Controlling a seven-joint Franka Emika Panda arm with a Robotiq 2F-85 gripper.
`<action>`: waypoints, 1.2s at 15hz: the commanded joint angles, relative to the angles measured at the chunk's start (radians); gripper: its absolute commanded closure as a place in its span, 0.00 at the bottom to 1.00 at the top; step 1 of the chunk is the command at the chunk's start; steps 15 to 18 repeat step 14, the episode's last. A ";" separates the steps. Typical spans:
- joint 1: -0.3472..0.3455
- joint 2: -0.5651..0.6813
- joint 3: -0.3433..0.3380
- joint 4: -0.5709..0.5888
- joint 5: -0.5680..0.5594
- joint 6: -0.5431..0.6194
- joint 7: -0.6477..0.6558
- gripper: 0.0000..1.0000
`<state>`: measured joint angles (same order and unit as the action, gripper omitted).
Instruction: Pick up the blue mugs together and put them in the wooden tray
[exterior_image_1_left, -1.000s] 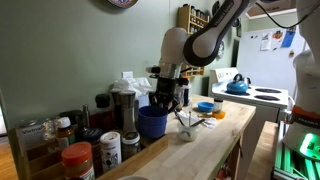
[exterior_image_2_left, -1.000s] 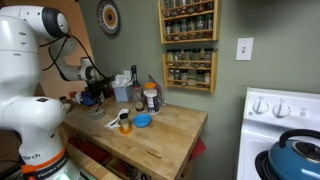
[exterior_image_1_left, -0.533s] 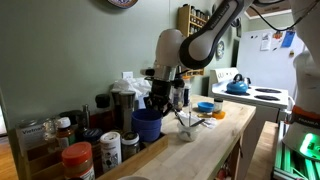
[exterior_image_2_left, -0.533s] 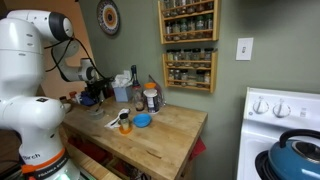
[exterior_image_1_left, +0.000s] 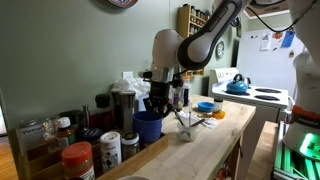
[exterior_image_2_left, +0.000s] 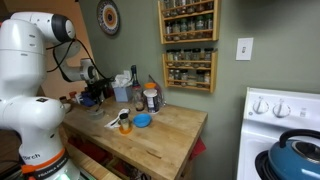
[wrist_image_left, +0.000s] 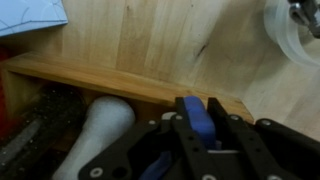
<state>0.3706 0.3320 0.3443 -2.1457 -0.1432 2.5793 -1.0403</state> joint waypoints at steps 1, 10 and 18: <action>-0.010 0.010 0.011 0.026 -0.036 -0.051 0.032 0.39; -0.034 -0.221 0.015 -0.033 -0.019 -0.248 0.007 0.00; -0.033 -0.228 0.017 0.000 0.026 -0.221 -0.054 0.00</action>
